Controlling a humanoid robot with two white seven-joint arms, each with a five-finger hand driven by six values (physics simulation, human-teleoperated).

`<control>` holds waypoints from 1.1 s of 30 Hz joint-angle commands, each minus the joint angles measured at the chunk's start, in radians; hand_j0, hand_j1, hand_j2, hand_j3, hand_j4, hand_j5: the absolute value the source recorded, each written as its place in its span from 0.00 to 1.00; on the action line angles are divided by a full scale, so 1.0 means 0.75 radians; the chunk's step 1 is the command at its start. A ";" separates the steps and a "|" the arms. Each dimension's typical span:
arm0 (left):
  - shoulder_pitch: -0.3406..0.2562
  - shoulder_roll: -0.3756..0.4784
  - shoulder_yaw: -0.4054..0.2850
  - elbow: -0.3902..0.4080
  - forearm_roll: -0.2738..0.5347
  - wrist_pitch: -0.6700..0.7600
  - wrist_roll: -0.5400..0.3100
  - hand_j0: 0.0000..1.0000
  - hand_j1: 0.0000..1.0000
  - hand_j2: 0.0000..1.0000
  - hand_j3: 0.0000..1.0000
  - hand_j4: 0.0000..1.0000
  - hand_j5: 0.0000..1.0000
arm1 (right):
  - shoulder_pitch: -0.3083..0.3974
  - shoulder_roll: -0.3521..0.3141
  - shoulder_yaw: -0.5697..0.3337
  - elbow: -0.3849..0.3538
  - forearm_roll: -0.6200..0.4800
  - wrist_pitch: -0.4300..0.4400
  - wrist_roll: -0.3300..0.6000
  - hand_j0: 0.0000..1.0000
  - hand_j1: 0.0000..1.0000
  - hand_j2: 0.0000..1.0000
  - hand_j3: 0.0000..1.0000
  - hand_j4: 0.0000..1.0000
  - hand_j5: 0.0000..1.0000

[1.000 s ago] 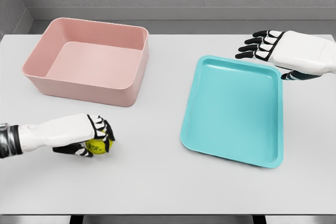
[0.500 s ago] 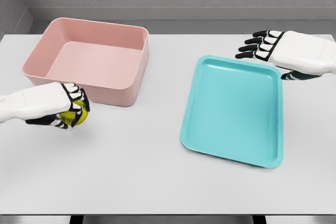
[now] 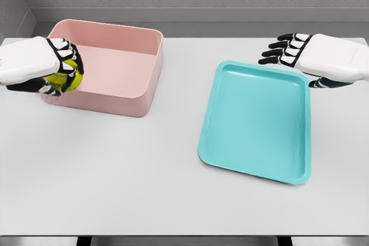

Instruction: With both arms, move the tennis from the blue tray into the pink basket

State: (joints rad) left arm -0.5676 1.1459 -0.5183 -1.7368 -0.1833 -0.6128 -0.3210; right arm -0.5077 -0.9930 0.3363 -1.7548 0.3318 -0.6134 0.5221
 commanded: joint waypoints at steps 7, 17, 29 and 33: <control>-0.200 -0.258 -0.147 0.178 -0.126 0.003 -0.002 0.13 0.13 0.13 0.13 0.13 0.13 | 0.000 -0.001 0.000 0.000 -0.007 0.003 -0.001 1.00 1.00 1.00 1.00 1.00 1.00; -0.356 -0.524 -0.334 0.518 -0.277 0.003 -0.002 0.13 0.13 0.13 0.13 0.13 0.13 | 0.000 0.003 0.000 0.000 -0.007 0.003 -0.001 1.00 1.00 1.00 1.00 1.00 1.00; -0.391 -0.695 -0.338 0.974 -0.359 0.003 -0.006 0.21 0.21 0.21 0.21 0.21 0.21 | 0.000 0.003 0.000 0.000 -0.007 0.003 -0.001 1.00 1.00 1.00 1.00 1.00 1.00; -0.391 -0.698 -0.338 0.990 -0.345 0.003 -0.004 0.99 0.99 0.99 0.99 0.99 0.99 | 0.000 0.003 0.000 0.000 -0.007 0.003 -0.001 1.00 1.00 1.00 1.00 1.00 1.00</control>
State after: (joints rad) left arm -0.8606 0.6276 -0.7734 -1.0120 -0.4533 -0.6134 -0.3255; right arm -0.5077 -0.9902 0.3363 -1.7548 0.3318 -0.6134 0.5221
